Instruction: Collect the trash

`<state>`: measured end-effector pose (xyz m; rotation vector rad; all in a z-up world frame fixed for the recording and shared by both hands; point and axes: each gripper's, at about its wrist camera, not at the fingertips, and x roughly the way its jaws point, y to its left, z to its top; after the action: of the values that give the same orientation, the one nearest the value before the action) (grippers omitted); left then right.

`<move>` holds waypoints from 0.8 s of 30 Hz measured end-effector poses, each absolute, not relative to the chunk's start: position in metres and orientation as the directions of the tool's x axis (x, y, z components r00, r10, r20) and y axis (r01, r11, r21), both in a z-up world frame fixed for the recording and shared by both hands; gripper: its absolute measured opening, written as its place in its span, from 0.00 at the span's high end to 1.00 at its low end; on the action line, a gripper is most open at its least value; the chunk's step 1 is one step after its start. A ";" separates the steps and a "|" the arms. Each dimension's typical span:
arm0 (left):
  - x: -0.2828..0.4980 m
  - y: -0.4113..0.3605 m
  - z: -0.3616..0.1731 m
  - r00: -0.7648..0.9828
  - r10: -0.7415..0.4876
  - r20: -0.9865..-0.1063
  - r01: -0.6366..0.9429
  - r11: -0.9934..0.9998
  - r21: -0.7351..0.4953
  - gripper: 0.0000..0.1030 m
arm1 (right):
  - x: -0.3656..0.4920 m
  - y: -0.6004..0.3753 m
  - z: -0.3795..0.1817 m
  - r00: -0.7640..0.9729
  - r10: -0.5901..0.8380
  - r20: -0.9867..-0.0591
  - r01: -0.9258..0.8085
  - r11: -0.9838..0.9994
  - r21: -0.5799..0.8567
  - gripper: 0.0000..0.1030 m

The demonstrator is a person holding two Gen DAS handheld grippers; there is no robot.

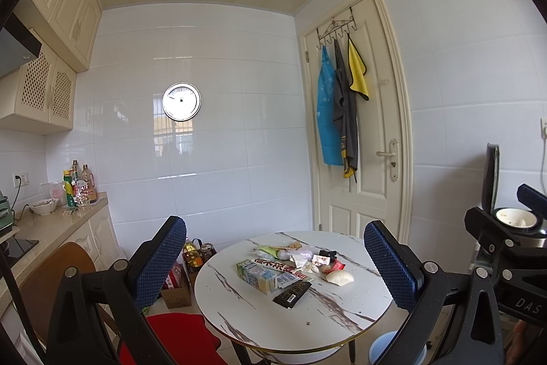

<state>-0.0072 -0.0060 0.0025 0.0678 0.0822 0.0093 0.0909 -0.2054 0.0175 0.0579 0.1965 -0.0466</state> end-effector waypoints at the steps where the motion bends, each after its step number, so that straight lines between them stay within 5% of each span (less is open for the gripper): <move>1: -0.007 -0.007 0.002 0.997 0.013 -0.081 -0.007 0.998 0.069 0.01 | 0.091 -0.205 0.018 0.980 -0.041 -0.197 0.052 0.997 0.052 0.00; 16: 0.024 0.004 -0.003 0.994 0.015 -0.111 -0.013 1.000 0.020 0.01 | 0.097 -0.217 0.012 0.975 -0.053 -0.215 0.069 0.995 0.070 0.00; 24: 0.117 0.023 -0.035 0.962 0.058 -0.268 -0.066 0.998 -0.020 0.01 | 0.141 -0.248 -0.031 0.952 -0.084 -0.293 0.102 0.994 0.048 0.00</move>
<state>0.1170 0.0233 -0.0349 -0.0289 0.2705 0.0628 0.1406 -0.2477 -0.0311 0.0625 0.2952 -0.0946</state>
